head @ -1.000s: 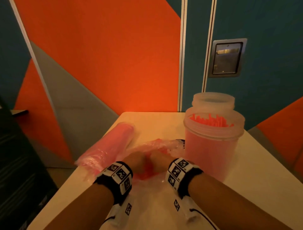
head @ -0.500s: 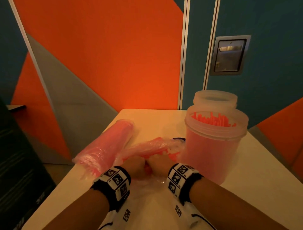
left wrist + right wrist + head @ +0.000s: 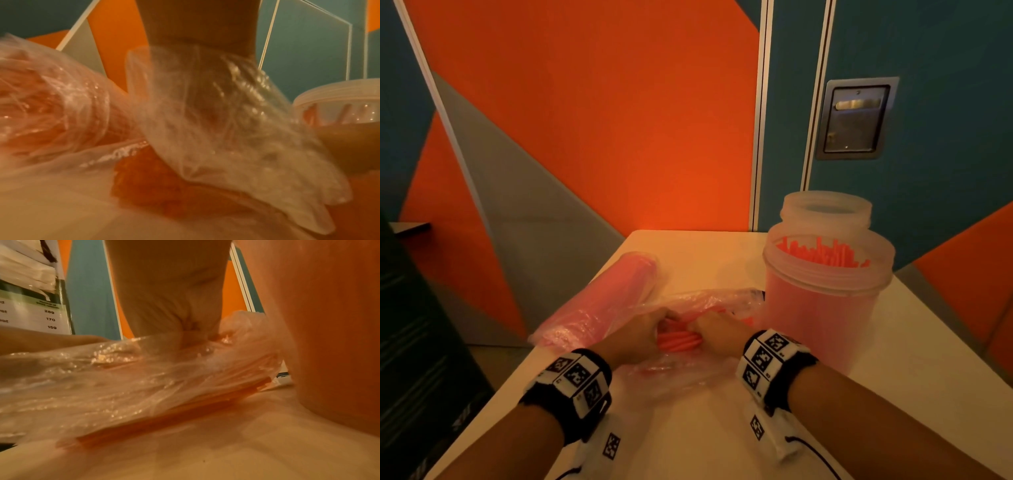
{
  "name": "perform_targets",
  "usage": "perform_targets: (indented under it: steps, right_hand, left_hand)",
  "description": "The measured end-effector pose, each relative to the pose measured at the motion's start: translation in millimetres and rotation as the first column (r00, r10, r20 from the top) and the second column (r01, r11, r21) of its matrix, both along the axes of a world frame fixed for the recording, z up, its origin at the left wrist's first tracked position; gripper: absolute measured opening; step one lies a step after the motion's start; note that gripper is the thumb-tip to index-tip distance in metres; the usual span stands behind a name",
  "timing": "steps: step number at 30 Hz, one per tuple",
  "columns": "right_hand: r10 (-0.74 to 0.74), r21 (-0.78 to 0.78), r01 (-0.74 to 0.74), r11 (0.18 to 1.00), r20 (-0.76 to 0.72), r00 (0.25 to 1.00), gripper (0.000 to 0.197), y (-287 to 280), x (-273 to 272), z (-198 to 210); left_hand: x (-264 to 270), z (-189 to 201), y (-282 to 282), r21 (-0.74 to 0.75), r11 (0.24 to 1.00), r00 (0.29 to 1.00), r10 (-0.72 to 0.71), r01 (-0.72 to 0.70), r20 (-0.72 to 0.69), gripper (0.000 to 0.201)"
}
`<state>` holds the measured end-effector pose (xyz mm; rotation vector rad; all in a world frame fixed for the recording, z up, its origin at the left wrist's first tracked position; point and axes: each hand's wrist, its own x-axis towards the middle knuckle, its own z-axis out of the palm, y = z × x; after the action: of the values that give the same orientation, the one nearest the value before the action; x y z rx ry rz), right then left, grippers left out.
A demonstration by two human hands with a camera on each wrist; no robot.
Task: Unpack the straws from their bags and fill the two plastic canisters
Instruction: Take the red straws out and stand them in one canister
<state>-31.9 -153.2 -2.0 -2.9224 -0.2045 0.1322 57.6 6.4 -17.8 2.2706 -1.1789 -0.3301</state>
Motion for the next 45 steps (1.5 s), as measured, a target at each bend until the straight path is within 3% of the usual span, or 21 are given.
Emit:
perform_targets:
  steps: [4, 6, 10, 13, 15, 16, 17, 18, 19, 20, 21, 23, 25, 27, 30, 33, 38, 41, 43, 45]
  right_hand:
    - [-0.010, 0.061, 0.009, 0.998, 0.006, 1.000, 0.025, -5, 2, -2]
    - [-0.038, 0.133, 0.034, 0.991, 0.034, 0.999, 0.021, -8, 2, -1]
    - [-0.048, 0.257, 0.045, 0.965, 0.008, 0.999, 0.024, -14, 0, 6]
    - [-0.080, 0.389, 0.052, 0.920, 0.056, 0.995, 0.018, -14, -5, 11]
    - [-0.179, 0.557, 0.075, 0.827, 0.134, 0.975, 0.013, -14, -8, 15]
    - [-0.251, 0.662, 0.085, 0.745, 0.160, 0.955, 0.011, -14, -9, 17]
    - [-0.318, 0.759, 0.077, 0.646, 0.176, 0.932, 0.009, -13, -11, 20]
    - [-0.380, 0.834, 0.056, 0.549, 0.189, 0.906, 0.012, -12, -12, 24]
    - [-0.430, 0.885, 0.035, 0.465, 0.191, 0.882, 0.016, -11, -14, 29]
    - [-0.464, 0.918, 0.017, 0.397, 0.185, 0.867, 0.019, -9, -15, 34]
    - [-0.484, 0.934, 0.006, 0.356, 0.179, 0.857, 0.019, -7, -17, 38]
    - [-0.488, 0.939, -0.017, 0.344, 0.194, 0.851, 0.015, -3, -22, 46]
    - [-0.482, 0.926, -0.029, 0.377, 0.223, 0.847, 0.008, -1, -28, 52]
    - [-0.496, 0.914, -0.040, 0.404, 0.256, 0.830, 0.007, -2, -34, 54]
    - [-0.521, 0.915, -0.056, 0.399, 0.277, 0.807, 0.009, -6, -42, 53]
    - [-0.540, 0.925, -0.077, 0.371, 0.282, 0.793, 0.020, -12, -47, 49]
    - [-0.550, 0.935, -0.090, 0.343, 0.277, 0.788, 0.022, -15, -54, 46]
    - [-0.565, 0.939, -0.129, 0.320, 0.298, 0.770, 0.022, -15, -58, 48]
    - [-0.573, 0.943, -0.175, 0.285, 0.313, 0.758, 0.021, -15, -62, 52]
    - [-0.584, 0.945, -0.202, 0.257, 0.318, 0.747, 0.019, -13, -67, 56]
  left_hand:
    - [7, -5, 14, -0.157, 0.987, 0.997, -0.053, 0.045, -0.047, 0.054]
    - [4, 0, 21, -0.210, 0.977, 0.972, -0.026, -0.024, -0.233, 0.056]
    - [-4, 11, 22, -0.345, 0.900, 0.789, -0.003, -0.266, -0.614, 0.087]
    - [-5, 17, 10, -0.435, 0.808, 0.622, -0.111, -0.398, -0.775, 0.086]
    - [-7, 21, 1, -0.420, 0.769, 0.551, -0.106, -0.482, -0.828, 0.074]
    - [-10, 21, -4, -0.401, 0.794, 0.608, -0.050, -0.457, -0.792, 0.061]
    - [-16, 20, -8, -0.346, 0.861, 0.731, 0.043, -0.373, -0.681, 0.043]
    - [-19, 17, -13, -0.217, 0.939, 0.881, 0.148, -0.268, -0.450, 0.025]
    - [-22, 10, -19, -0.050, 0.983, 0.972, 0.164, -0.175, -0.166, 0.015]
    - [-29, 3, -27, 0.103, 0.988, 0.992, 0.105, -0.112, 0.068, 0.018]
    - [-36, -3, -35, 0.202, 0.976, 0.977, 0.040, -0.083, 0.209, 0.024]
    - [-44, -16, -51, 0.299, 0.951, 0.940, -0.027, -0.081, 0.340, 0.043]
    - [-47, -23, -61, 0.360, 0.922, 0.933, 0.003, -0.141, 0.360, 0.049]
    - [-51, -23, -67, 0.373, 0.911, 0.933, 0.033, -0.175, 0.357, 0.038]
    - [-53, -23, -70, 0.372, 0.909, 0.917, 0.027, -0.188, 0.398, 0.030]
    - [-45, -24, -67, 0.328, 0.931, 0.948, 0.052, -0.160, 0.315, 0.025]
    - [-43, -6, -58, 0.143, 0.982, 0.959, 0.083, -0.125, 0.270, 0.025]
    - [-47, 15, -52, -0.018, 0.985, 0.966, 0.173, -0.172, 0.192, 0.024]
    - [-46, 25, -50, -0.185, 0.956, 0.960, 0.251, -0.226, 0.126, 0.026]
    - [-51, 32, -50, -0.405, 0.876, 0.956, 0.293, -0.263, 0.013, 0.027]
